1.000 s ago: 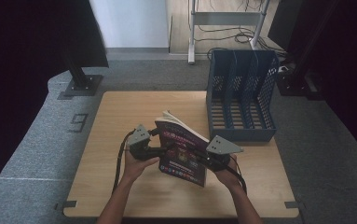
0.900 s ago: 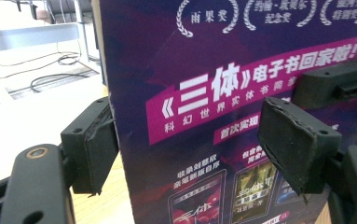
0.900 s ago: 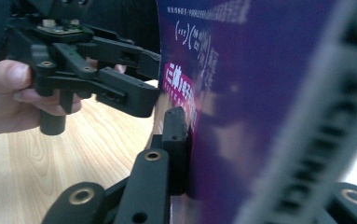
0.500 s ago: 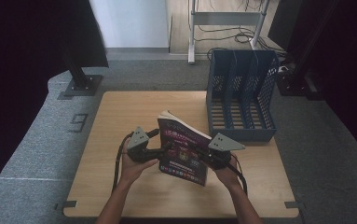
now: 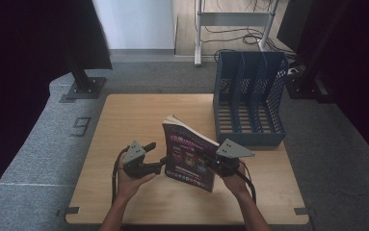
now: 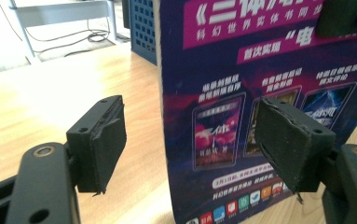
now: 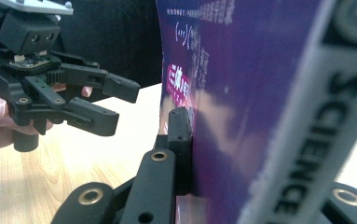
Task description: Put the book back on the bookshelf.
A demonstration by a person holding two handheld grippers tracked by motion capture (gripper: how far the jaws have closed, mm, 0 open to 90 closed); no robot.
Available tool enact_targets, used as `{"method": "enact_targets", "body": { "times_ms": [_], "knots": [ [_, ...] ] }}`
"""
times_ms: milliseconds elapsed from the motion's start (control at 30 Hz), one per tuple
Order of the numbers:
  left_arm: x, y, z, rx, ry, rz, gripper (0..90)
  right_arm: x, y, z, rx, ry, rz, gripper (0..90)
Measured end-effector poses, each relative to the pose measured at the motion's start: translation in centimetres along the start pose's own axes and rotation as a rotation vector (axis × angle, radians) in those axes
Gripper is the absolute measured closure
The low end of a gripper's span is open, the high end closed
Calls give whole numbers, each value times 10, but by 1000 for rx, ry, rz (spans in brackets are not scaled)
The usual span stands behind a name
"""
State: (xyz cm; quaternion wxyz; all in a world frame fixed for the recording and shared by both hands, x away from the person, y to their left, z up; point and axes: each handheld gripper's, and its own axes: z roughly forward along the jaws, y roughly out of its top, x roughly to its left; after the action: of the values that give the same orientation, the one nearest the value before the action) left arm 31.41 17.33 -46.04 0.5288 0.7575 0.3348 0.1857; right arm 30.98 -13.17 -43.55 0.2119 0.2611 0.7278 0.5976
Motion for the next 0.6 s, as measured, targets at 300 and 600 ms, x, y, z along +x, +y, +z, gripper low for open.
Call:
{"method": "enact_targets", "body": {
  "times_ms": [300,600],
  "knots": [
    [2,-7,0,18,4,-10,250,2,-1,-1,-10,-18,7,814],
    [-5,-10,5,38,1,14,250,0,-2,-3,-17,-34,58,817]
  ]
}}
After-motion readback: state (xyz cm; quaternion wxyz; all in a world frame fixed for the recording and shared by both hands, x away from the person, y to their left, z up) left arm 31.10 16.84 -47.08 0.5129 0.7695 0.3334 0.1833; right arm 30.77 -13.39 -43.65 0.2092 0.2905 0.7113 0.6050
